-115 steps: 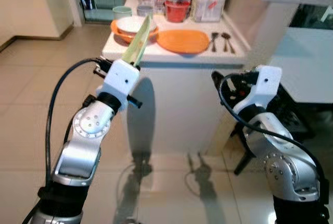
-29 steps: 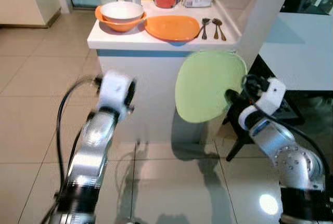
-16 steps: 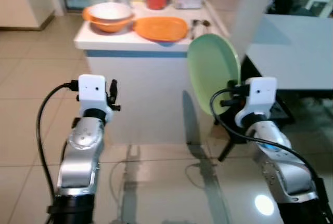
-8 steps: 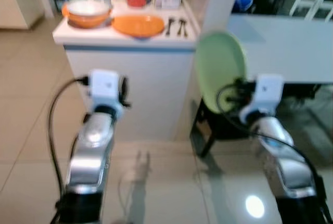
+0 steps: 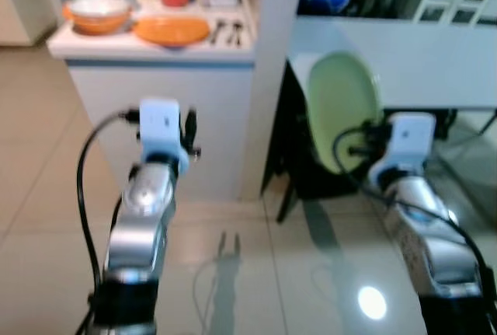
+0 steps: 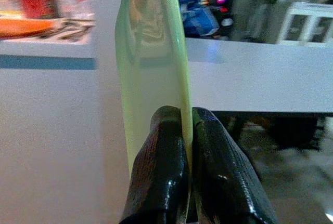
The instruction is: Setting the table
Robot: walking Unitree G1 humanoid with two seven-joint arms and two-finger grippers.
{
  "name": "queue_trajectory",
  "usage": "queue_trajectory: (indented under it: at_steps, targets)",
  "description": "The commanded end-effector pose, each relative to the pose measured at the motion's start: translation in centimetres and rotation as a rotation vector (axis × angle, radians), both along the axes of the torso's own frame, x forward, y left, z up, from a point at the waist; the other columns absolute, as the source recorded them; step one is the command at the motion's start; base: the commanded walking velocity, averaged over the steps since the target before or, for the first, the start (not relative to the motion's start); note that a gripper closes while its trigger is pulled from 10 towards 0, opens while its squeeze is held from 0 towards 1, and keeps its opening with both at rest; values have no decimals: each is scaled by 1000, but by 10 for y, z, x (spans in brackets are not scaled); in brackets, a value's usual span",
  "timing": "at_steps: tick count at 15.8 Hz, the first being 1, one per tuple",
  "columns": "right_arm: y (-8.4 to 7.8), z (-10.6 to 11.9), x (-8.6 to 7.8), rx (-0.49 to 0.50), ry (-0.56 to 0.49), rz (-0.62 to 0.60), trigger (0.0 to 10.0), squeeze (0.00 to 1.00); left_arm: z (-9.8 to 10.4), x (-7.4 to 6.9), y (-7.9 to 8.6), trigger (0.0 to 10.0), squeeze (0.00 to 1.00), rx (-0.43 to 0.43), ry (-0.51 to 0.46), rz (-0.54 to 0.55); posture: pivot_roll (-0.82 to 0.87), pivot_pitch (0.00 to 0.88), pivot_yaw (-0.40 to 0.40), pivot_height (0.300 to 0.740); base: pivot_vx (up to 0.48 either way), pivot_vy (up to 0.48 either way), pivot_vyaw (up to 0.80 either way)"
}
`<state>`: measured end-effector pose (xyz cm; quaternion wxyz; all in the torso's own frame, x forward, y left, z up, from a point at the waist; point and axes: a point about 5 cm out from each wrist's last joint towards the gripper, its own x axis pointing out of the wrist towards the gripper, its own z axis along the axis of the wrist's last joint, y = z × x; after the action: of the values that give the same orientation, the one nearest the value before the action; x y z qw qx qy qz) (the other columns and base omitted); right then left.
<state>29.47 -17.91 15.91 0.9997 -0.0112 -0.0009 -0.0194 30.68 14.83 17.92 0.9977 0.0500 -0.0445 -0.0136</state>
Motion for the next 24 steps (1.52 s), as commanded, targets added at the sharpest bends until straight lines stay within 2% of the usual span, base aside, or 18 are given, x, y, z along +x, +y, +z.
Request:
queue_trajectory:
  at_steps: [1,3,6,10,14,19,24]
  targets:
    - [3,14,2,5,-59,11,10000,0,3,3,4,10000,0,10,-15,16,9,0,-57,740,0,0,0]
    - [5,7,6,69,-33,13,10000,0,12,2,5,10000,0,33,-55,20,51,0,-59,740,120,0,0]
    - [4,10,9,135,-31,-24,10000,0,13,2,13,10000,0,62,-68,63,30,0,-62,740,281,0,-383]
    - [1,14,9,113,-33,-16,10000,0,18,6,9,10000,0,41,-99,53,25,0,-87,740,358,0,-587]
    - [-3,17,11,117,-40,-20,10000,0,20,10,7,10000,0,50,-106,37,25,0,-71,740,403,0,-584]
    - [-6,16,13,140,-41,-48,10000,0,20,8,6,10000,0,70,-103,19,32,0,-57,740,403,0,-610]
    - [-13,16,11,135,-32,-66,10000,0,16,8,-3,10000,0,74,-101,-13,4,0,-71,740,405,0,-720]
